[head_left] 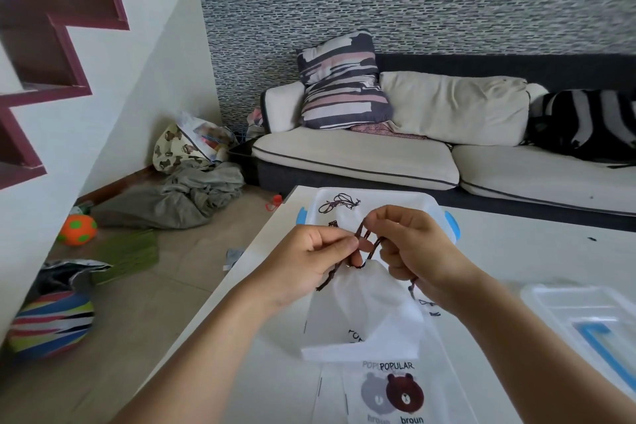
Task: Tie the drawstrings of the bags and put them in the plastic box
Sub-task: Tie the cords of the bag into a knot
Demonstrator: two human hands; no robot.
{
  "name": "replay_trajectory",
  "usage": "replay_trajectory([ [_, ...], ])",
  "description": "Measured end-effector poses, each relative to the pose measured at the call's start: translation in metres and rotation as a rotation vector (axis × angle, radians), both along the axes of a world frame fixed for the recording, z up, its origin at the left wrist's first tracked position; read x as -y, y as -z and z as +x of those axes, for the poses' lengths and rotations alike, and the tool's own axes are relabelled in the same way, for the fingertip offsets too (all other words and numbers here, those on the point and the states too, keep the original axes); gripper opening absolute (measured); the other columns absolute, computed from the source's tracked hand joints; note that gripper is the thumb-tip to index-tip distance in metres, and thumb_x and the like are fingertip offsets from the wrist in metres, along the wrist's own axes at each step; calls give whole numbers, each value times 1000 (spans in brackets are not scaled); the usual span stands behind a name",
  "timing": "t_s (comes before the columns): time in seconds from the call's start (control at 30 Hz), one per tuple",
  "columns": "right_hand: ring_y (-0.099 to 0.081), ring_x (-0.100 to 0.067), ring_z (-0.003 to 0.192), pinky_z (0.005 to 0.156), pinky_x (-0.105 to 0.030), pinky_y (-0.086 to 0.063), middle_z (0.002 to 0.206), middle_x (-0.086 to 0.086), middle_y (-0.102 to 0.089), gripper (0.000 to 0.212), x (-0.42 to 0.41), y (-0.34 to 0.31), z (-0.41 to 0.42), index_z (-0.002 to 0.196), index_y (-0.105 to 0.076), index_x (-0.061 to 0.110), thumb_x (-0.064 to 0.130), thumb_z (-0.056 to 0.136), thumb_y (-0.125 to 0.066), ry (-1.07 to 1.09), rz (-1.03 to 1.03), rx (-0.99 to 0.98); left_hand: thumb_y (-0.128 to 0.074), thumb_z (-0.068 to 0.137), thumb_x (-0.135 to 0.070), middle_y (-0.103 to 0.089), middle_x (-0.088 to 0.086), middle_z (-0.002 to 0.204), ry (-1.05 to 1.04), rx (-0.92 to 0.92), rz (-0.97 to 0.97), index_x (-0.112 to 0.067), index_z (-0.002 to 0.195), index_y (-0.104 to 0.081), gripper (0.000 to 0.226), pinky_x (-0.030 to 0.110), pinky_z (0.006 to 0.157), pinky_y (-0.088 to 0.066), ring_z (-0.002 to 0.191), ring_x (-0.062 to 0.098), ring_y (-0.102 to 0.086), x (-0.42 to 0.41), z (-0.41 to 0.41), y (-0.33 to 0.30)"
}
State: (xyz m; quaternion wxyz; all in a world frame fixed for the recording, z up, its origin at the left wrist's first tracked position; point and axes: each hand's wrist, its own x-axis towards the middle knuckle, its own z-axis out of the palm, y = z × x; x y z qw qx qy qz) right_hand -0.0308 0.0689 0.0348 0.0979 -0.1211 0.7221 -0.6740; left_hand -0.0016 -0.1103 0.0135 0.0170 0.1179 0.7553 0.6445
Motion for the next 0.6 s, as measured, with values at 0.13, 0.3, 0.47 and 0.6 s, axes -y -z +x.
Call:
replay_trajectory([
  [0.13,-18,-9,43,41,-19,-14,52,6,-26,22,3,0,0,81,-53,15,12,102,-49,32,-31,77,-54,102,-17,-70,-2,83,0,58,92,-18,95,-80,26,19,69,-39,70,15,-54,0,1,0],
  [0.3,-16,-11,46,41,-20,-13,54,6,-23,24,7,1,2,80,-43,17,16,104,-45,40,-59,124,-60,98,-18,-72,-2,85,-8,82,127,-22,91,-81,23,33,87,-41,87,18,-58,-1,0,2],
  [0.47,-21,-11,44,44,-22,-15,49,6,-39,10,4,0,1,94,-61,12,13,100,-54,-21,77,7,-60,98,-15,-73,-2,82,-8,68,121,-16,88,-80,22,24,81,-44,80,13,-59,0,0,1],
  [0.6,-22,-14,51,48,-27,-15,59,-3,-46,12,-4,-2,-1,91,-75,14,15,95,-64,-38,154,-103,-58,99,-17,-72,-3,84,19,70,90,-21,91,-80,24,19,63,-33,68,19,-39,2,1,1],
])
